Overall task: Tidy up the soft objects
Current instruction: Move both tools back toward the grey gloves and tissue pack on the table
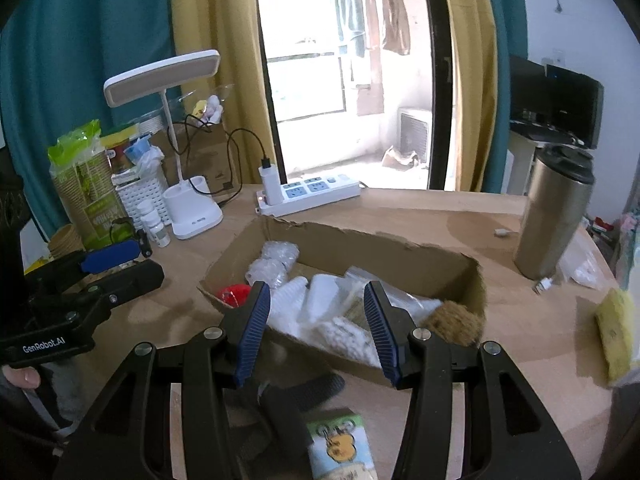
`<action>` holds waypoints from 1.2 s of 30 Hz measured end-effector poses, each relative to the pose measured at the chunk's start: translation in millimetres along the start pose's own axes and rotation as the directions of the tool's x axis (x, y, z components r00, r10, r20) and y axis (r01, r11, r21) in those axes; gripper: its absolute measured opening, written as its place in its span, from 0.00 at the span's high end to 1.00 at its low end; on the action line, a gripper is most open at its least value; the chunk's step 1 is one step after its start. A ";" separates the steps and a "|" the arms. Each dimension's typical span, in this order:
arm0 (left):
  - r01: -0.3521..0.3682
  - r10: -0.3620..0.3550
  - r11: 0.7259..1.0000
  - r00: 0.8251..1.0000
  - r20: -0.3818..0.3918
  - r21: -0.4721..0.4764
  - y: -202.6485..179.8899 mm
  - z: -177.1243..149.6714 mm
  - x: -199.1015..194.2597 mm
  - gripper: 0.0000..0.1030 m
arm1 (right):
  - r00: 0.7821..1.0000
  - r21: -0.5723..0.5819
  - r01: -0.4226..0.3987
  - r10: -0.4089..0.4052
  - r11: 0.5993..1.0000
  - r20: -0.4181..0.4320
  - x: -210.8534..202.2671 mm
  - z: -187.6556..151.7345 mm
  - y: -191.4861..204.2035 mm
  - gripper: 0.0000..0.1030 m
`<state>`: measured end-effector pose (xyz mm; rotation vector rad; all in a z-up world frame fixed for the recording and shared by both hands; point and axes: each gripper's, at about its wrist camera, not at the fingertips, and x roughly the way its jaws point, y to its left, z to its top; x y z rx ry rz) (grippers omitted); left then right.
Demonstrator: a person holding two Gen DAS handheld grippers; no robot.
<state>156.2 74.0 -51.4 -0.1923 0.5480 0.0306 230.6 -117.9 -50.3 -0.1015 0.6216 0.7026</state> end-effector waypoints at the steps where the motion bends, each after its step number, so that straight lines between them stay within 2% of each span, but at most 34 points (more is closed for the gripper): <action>1: 0.002 -0.002 1.000 1.000 -0.001 0.002 -2.0 -1.0 -0.8 0.31 | 1.000 0.003 0.003 -0.003 1.000 0.000 -2.2 -2.0 -1.4 0.50; 16: 0.042 -0.040 0.999 0.998 -0.056 0.022 -34.7 -27.8 2.5 0.31 | 0.998 0.052 0.022 -0.019 0.998 -0.052 -20.2 -48.6 -20.1 0.50; 26: 0.052 -0.048 0.998 0.993 -0.103 0.032 -45.0 -53.9 5.3 0.31 | 0.995 0.073 0.023 -0.016 0.997 -0.097 -15.3 -77.8 -23.2 0.50; 36: 0.063 -0.057 0.997 0.988 -0.143 0.036 -46.2 -71.0 12.6 0.31 | 0.984 0.076 0.018 -0.004 0.997 -0.179 2.9 -100.9 -21.0 0.49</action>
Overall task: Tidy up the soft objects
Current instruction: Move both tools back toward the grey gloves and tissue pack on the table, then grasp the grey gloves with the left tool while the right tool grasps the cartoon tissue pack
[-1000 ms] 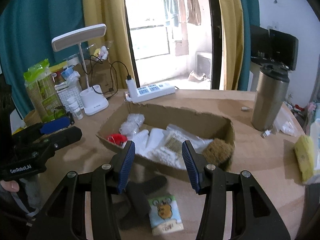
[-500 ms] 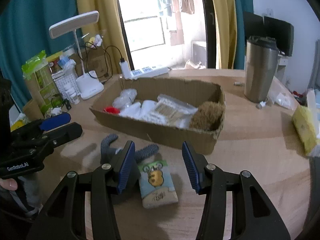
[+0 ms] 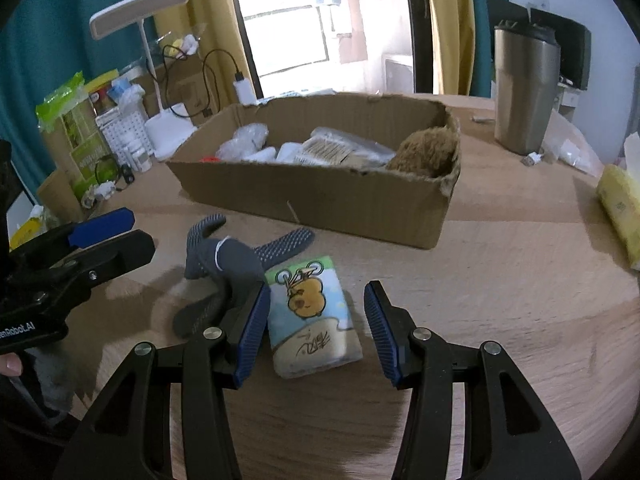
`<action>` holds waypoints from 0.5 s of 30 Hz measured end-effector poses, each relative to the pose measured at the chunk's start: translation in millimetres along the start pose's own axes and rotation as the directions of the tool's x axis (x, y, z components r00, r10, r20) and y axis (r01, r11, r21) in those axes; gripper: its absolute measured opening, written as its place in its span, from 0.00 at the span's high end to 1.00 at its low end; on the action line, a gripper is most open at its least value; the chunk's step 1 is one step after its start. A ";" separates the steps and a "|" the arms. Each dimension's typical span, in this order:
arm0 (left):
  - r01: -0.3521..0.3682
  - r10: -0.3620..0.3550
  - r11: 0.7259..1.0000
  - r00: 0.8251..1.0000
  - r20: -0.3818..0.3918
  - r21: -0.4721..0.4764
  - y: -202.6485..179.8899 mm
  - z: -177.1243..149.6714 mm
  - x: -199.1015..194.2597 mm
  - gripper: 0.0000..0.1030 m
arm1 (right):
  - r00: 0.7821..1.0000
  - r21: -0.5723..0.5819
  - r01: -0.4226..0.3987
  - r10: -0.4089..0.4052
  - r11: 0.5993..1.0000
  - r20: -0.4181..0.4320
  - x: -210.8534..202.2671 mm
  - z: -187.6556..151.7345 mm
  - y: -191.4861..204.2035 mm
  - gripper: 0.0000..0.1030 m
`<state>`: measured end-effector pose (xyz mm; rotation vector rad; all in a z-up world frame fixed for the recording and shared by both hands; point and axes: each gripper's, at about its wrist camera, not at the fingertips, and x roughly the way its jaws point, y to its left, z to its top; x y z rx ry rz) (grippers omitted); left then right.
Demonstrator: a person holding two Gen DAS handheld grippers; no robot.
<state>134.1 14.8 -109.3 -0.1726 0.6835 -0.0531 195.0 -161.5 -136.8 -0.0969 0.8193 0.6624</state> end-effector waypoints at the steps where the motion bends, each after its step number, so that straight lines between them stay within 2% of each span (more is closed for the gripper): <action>1: 0.000 0.000 1.000 1.000 -0.006 -0.001 0.4 -0.3 1.2 0.31 | 1.000 -0.002 0.001 -0.001 1.000 -0.009 2.0 -0.2 0.8 0.49; 6: -0.001 0.001 1.000 1.000 -0.002 0.001 -0.6 3.0 0.7 0.31 | 0.999 -0.014 0.000 0.000 1.000 -0.042 10.4 2.5 2.6 0.48; 8: -0.002 0.002 1.000 1.000 -0.003 0.000 -0.7 3.4 1.8 0.31 | 0.999 -0.019 0.003 -0.004 1.000 -0.045 12.1 3.2 2.7 0.45; 15: -0.003 0.003 1.000 1.000 -0.026 0.014 -6.9 3.2 8.7 0.31 | 0.999 -0.004 -0.001 0.001 1.000 -0.042 10.5 1.8 -4.5 0.43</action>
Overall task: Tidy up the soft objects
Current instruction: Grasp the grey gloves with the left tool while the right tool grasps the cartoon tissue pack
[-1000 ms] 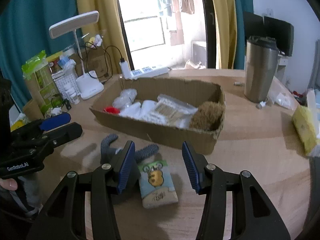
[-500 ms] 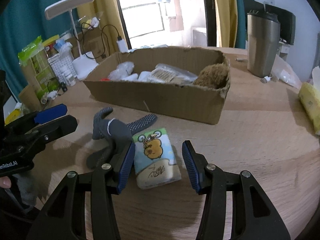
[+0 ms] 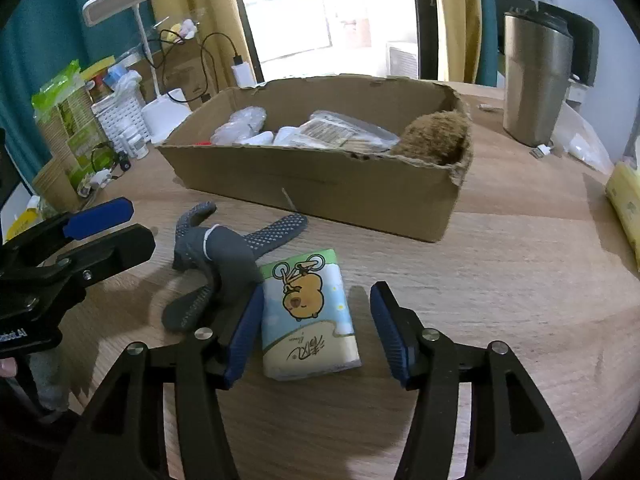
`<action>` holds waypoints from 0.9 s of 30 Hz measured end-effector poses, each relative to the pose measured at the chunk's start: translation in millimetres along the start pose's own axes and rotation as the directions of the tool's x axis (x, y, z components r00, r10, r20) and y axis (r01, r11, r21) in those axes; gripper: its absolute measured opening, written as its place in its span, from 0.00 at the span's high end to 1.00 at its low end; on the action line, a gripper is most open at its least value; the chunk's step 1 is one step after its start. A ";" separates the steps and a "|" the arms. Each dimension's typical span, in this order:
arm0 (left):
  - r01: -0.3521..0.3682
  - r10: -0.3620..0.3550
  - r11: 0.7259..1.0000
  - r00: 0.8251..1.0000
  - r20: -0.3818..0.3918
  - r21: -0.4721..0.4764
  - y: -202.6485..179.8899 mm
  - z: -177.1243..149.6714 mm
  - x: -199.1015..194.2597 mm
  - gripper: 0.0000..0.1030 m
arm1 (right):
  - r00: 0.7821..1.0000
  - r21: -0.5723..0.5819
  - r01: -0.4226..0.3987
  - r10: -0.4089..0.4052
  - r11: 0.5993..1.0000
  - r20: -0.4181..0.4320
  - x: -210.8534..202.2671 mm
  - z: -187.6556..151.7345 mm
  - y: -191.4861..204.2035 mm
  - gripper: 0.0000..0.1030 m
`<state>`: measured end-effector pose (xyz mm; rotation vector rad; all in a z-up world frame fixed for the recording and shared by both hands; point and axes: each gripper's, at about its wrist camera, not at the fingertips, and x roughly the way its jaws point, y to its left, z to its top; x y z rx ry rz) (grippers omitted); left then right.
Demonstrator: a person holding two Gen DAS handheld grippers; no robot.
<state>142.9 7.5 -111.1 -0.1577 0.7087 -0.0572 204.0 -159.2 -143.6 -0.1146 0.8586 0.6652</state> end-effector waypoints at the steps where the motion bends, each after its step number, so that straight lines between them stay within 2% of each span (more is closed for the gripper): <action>1: 0.000 0.000 1.000 1.000 -0.003 0.001 -0.5 0.5 1.4 0.31 | 1.000 0.004 0.000 0.000 1.000 0.001 -0.8 -0.5 -1.7 0.43; 14: 0.002 0.000 1.000 0.998 -0.065 0.030 -18.0 0.0 28.7 0.31 | 0.999 0.059 0.022 -0.023 0.998 0.024 -9.7 -6.8 -26.6 0.43; 27: -0.027 0.035 0.998 0.990 -0.136 0.063 -25.9 1.7 58.6 0.30 | 0.999 0.046 -0.015 0.013 0.999 0.038 -8.8 -4.7 -32.8 0.42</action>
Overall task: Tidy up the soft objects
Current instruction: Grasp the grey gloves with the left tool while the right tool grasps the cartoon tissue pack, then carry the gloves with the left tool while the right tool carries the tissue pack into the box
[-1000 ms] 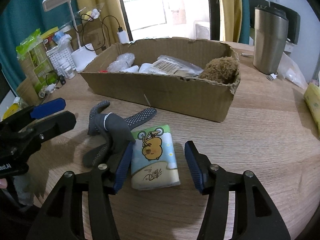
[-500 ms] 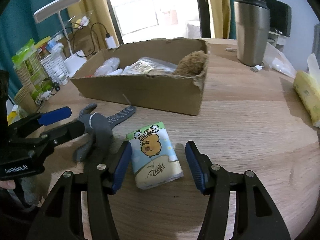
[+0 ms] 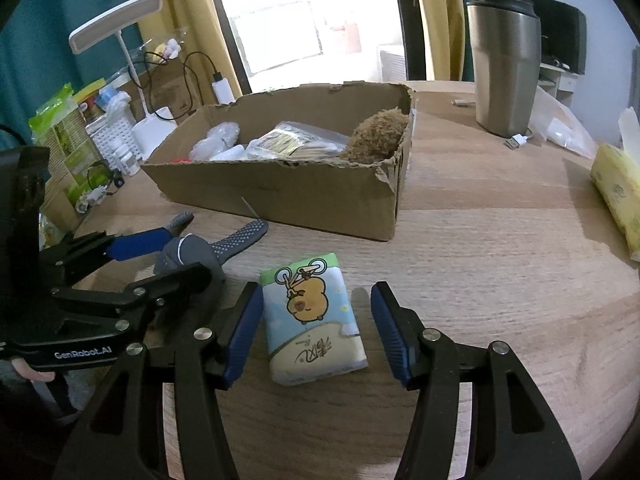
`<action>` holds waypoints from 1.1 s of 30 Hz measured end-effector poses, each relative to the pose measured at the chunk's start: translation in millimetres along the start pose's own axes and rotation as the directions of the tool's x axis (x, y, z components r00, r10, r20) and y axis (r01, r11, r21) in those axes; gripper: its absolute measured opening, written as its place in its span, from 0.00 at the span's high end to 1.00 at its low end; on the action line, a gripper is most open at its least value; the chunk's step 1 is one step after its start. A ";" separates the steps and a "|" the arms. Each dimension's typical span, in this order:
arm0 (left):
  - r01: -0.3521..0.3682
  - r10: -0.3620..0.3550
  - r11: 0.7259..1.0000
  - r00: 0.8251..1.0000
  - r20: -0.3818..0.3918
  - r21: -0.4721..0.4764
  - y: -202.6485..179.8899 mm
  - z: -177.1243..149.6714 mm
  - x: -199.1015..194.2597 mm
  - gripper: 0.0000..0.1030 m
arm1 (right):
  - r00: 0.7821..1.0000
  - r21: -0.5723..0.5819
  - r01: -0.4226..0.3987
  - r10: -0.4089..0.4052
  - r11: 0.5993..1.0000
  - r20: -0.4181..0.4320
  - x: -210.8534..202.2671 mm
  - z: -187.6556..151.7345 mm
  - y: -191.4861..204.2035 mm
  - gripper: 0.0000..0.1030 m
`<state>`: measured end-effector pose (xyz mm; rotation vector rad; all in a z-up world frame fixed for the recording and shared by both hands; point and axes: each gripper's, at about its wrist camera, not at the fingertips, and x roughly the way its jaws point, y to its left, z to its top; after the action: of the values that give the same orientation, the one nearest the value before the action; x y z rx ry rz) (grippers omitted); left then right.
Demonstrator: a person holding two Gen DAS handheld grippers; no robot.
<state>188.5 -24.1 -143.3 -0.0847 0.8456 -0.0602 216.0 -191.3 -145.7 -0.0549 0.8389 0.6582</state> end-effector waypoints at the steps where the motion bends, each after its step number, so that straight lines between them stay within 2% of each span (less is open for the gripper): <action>1: -0.001 0.001 1.000 1.000 -0.002 -0.003 0.4 0.6 1.2 0.30 | 1.000 -0.001 -0.002 0.002 1.000 -0.001 0.5 0.2 0.0 0.42; 9: -0.013 0.012 1.000 0.999 -0.035 -0.014 1.4 0.2 13.7 0.27 | 1.000 -0.006 -0.006 0.006 1.000 -0.009 3.3 -0.5 0.0 0.43; 18: -0.009 0.009 1.000 0.999 -0.049 -0.006 3.0 1.4 18.3 0.28 | 1.000 -0.038 0.015 -0.016 0.999 -0.019 7.9 -2.5 6.3 0.43; 20: -0.013 0.014 1.000 0.999 -0.053 0.011 1.8 1.0 18.6 0.32 | 0.999 -0.049 0.032 -0.034 0.998 -0.035 11.2 -3.3 8.3 0.43; 22: -0.013 0.014 1.000 0.998 -0.054 0.021 1.1 0.4 17.5 0.39 | 0.999 -0.067 0.030 -0.032 0.997 -0.032 11.2 -3.7 10.9 0.48; 23: -0.010 0.011 1.000 0.998 -0.055 0.020 1.7 0.1 16.6 0.45 | 0.999 -0.071 0.032 -0.035 0.997 -0.029 11.1 -4.2 11.5 0.50; 27: 0.013 -0.012 1.000 0.998 -0.059 0.011 4.7 -0.6 12.3 0.59 | 0.999 -0.067 0.027 -0.029 0.997 -0.019 8.4 -4.1 10.4 0.50; 30: 0.030 -0.029 1.000 0.998 -0.055 0.006 5.2 -2.5 7.7 0.64 | 1.000 -0.063 0.021 -0.022 0.998 -0.010 5.3 -3.3 9.8 0.51; 33: 0.058 -0.057 0.998 0.997 -0.043 0.007 4.0 -4.1 0.9 0.65 | 1.000 -0.067 0.022 -0.021 0.998 0.005 -0.1 -1.4 12.3 0.51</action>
<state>186.0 -20.4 -147.1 -0.1005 0.8861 -0.1199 208.1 -181.9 -144.1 -0.1227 0.8109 0.6657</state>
